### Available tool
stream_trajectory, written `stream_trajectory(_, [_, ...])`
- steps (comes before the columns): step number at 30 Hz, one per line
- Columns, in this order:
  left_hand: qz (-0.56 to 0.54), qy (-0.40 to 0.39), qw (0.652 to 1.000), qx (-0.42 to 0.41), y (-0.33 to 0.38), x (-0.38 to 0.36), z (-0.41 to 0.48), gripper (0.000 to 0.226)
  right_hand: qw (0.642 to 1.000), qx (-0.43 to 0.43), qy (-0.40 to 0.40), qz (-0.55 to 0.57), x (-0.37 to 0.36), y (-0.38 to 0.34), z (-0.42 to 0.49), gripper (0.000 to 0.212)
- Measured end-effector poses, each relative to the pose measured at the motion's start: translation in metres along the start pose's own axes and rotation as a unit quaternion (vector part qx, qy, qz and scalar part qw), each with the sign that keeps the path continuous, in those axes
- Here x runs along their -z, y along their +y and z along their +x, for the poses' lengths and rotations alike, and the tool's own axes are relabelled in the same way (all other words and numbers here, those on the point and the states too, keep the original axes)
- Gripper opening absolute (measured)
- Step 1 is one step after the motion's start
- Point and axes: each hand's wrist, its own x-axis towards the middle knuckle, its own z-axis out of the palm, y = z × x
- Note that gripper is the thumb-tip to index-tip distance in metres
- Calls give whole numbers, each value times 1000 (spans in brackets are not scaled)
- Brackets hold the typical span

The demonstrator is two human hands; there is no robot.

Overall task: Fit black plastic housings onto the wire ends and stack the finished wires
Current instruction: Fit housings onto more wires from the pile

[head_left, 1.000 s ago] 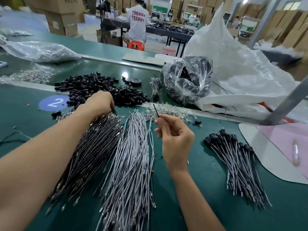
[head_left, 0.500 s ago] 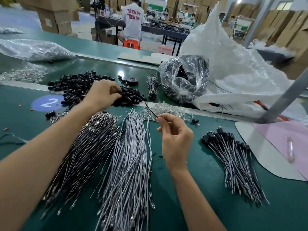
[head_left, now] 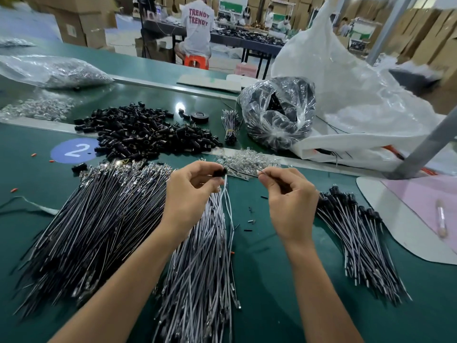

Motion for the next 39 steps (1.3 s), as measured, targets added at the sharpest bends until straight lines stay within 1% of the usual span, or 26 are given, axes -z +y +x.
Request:
stream_trajectory(7, [4,2,1000,-23,-5,-1,2,33,995,71,-9,-71,-4,1,-1,8])
stream_trajectory(12, [19,-13,999,-37,-5,-4,0,37,993,85,-2,-85,-5,1,-4,9])
stream_trajectory(17, [-2,-27,999,-25,-4,-5,-2,37,996,61,2,-63,-7,2,-5,8])
stream_trajectory(21, [-40,-41,998,12,-4,-4,0,32,1000,-5,5,-11,-6,3,-4,5])
stream_trajectory(24, [-45,-61,997,18,-2,-4,4,30,998,-54,20,27,-6,4,-1,3])
stream_trajectory(26, [-43,-76,996,18,0,-4,7,28,997,-69,19,34,-6,4,-1,3])
stream_trajectory(33, [-54,-88,994,23,-6,-7,6,25,997,-62,-26,24,-11,4,-6,5])
stream_trajectory(37, [-53,-105,993,20,-9,-6,3,28,997,-35,-60,14,-14,3,-9,8])
stream_trajectory(39, [-79,-94,992,31,-10,-7,2,23,998,-31,-60,17,-15,3,-11,10])
